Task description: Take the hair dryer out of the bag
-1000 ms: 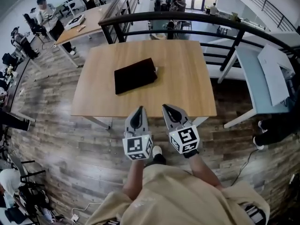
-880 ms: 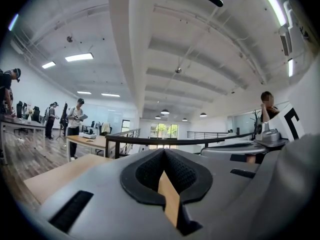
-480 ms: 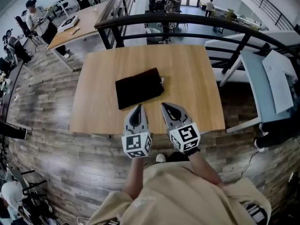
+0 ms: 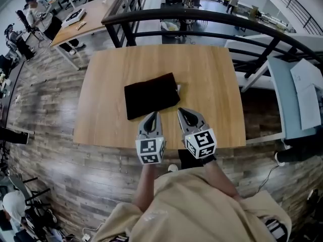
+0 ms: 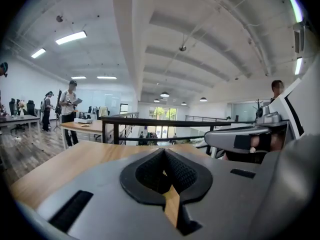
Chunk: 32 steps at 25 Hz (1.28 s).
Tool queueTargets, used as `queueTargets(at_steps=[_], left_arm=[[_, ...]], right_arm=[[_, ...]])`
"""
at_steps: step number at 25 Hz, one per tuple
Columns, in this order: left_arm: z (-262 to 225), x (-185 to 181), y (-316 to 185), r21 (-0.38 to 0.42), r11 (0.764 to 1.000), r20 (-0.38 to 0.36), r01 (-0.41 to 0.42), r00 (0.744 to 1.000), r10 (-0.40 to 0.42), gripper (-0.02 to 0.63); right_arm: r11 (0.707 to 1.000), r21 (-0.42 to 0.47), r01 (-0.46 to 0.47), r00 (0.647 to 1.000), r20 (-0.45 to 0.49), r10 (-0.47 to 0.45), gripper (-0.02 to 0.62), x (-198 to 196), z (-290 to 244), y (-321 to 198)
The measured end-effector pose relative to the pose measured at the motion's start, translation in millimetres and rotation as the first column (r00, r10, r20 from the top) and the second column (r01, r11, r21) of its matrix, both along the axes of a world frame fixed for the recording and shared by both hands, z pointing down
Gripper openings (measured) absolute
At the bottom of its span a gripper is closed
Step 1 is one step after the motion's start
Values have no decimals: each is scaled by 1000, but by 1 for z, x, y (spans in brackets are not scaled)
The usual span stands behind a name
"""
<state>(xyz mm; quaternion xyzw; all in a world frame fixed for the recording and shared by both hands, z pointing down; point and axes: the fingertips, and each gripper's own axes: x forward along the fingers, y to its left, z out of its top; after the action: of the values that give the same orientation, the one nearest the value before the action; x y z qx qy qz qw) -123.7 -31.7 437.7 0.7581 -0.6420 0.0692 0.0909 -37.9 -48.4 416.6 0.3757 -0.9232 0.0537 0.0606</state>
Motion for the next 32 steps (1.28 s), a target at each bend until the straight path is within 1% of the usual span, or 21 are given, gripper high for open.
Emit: queueTargets(at_steps=[6,9,13,18,21,25,28,30,31,32], left_arm=[[37,-6,-65,-93,996,10,11,1000,-10,12],[57,-15,-98,-145,989,76,28,997,-17,12],[88,-28,-134,-235,971,188,41,982,4,16],[128,-46,-169,-318,946,231,58,973,18,74],[154,-49,-186,-363,931,252,33,966,64,118],[184,-57,-199,-414,910,295,9,947,125,174],[203,-61,-209,-441,897,286,-15,946,156,238],[209,-67,-215,-445,895,297,0,943,148,245],[211,-70,-218,-441,897,326,18,935,142,244],[213,-72,-220,-435,900,367,36,919,141,227]], right_arm=[[997,-65,30,999,-29,-32,12,-11,32,-62],[994,-100,50,998,-44,-54,12,-20,48,-91],[986,-150,78,995,-58,-87,12,-33,66,-122],[974,-205,94,992,-67,-110,12,-44,91,-154],[969,-230,85,991,-77,-105,12,-46,106,-168],[964,-255,81,992,-77,-104,12,-51,121,-177],[961,-265,81,992,-76,-105,12,-53,130,-182],[958,-274,80,991,-78,-106,12,-54,136,-184],[958,-277,77,991,-86,-105,12,-53,140,-185],[958,-277,71,989,-103,-103,12,-50,143,-186]])
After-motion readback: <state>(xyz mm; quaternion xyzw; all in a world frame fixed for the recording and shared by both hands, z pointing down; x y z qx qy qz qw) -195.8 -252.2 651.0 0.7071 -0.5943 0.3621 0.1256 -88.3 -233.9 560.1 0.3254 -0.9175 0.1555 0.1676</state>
